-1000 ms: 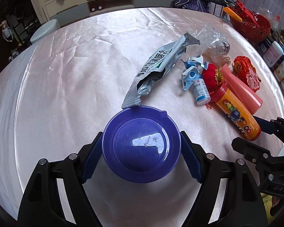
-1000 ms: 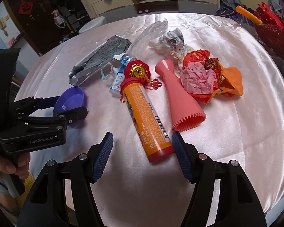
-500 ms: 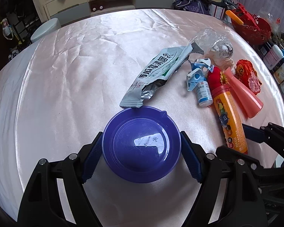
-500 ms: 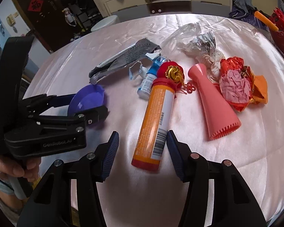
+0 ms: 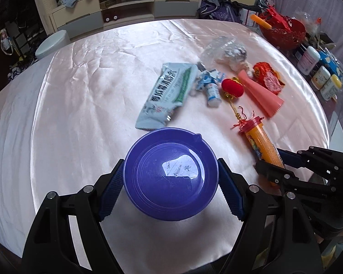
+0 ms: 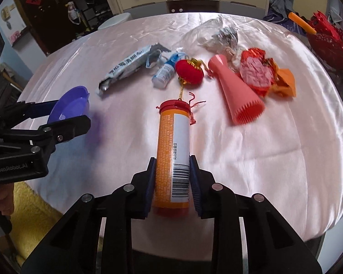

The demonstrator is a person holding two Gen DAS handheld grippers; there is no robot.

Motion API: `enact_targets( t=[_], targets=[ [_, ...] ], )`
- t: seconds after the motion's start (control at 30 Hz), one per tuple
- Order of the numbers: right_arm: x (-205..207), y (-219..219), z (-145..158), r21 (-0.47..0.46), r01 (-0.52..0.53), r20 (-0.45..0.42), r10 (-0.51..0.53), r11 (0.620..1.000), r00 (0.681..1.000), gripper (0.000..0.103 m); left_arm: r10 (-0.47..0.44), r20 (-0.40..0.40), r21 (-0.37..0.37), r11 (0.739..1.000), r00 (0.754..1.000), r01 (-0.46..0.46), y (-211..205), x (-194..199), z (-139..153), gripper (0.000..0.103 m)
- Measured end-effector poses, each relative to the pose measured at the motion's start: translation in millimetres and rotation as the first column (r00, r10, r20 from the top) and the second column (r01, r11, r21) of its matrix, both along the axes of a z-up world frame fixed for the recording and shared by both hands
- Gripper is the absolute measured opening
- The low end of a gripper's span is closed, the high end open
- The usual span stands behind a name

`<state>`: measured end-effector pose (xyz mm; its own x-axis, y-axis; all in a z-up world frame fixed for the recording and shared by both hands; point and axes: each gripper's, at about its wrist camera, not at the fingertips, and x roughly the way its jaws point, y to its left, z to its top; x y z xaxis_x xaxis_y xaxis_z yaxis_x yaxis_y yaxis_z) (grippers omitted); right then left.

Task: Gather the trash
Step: 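Lower the plate and tube into the black bin and open both tools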

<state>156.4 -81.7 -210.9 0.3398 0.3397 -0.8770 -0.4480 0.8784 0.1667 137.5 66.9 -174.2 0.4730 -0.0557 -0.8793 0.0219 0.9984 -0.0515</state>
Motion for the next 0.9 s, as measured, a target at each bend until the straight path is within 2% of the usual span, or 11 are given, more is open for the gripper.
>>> enact_targets(
  t=[0.47,0.7,0.9],
  targets=[
    [-108,-73,-7,0.052,0.124,-0.094,-0.119,0.991,0.989,0.029,-0.169,-0.055,-0.025,0.986,0.984,0.168,-63,-97,-13,0.074],
    [-139,-93,-23,0.039,0.175,-0.135,-0.168,0.984,0.976,0.029,-0.229,-0.121,-0.031,0.974,0.966,0.226,-91,-124,-41,0.074],
    [-144,-111,-37,0.043,0.235,-0.181,-0.224,0.971,0.958,0.029,-0.271,-0.206,-0.065,0.963,0.940,0.263,-103,-136,-72,0.074]
  ],
)
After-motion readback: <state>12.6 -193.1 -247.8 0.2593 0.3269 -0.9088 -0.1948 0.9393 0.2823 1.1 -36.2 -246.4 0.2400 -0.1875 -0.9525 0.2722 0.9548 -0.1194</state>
